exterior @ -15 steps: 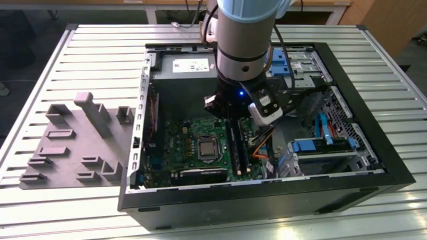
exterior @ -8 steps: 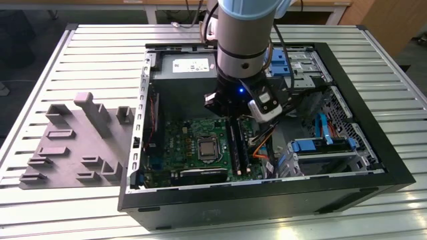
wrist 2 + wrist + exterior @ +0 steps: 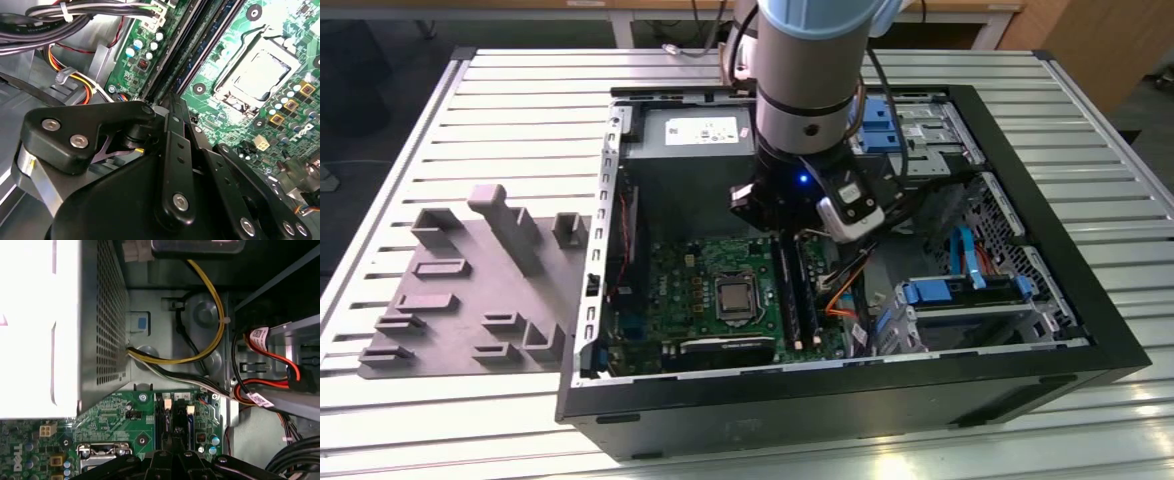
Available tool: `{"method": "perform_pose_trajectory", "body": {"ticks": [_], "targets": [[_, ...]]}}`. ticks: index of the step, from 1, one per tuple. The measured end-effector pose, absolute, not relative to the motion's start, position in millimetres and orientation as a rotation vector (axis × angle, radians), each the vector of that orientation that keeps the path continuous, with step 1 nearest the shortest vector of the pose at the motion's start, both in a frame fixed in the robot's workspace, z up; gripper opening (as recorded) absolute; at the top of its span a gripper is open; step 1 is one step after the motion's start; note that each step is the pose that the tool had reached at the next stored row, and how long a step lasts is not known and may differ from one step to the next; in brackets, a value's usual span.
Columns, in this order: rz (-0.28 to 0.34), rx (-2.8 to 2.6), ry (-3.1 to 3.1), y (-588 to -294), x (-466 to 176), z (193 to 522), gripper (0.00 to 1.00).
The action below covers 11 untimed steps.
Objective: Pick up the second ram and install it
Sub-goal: 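Press down the second ram until it locks into place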
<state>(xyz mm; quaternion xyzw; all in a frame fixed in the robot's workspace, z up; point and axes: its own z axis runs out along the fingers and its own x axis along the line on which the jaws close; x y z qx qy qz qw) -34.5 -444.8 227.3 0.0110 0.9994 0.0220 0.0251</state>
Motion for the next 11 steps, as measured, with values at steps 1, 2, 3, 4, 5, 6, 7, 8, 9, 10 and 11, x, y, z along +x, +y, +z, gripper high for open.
{"method": "perform_pose_trajectory", "body": {"ticks": [1, 2, 3, 4, 5, 6, 7, 8, 9, 10, 11], "targets": [[0.068, 0.034, 3.090, -443.9, -34.5, 226.7, 0.11], [0.068, 0.034, 3.090, -443.1, -34.5, 226.0, 0.11], [0.069, 0.034, 3.090, -442.6, -34.4, 224.8, 0.11], [0.068, 0.034, 3.090, -442.2, -34.4, 223.6, 0.11], [0.068, 0.034, 3.090, -442.0, -34.4, 222.3, 0.11], [0.068, 0.034, 3.090, -441.8, -34.5, 221.5, 0.11], [0.068, 0.034, 3.090, -441.8, -34.5, 221.5, 0.11], [0.068, 0.034, 3.090, -441.9, -34.5, 221.5, 0.11], [0.068, 0.034, 3.091, -441.9, -34.5, 221.5, 0.11], [0.068, 0.034, 3.090, -441.8, -34.5, 221.4, 0.11], [0.068, 0.034, 3.090, -441.8, -34.5, 221.1, 0.11]]}}
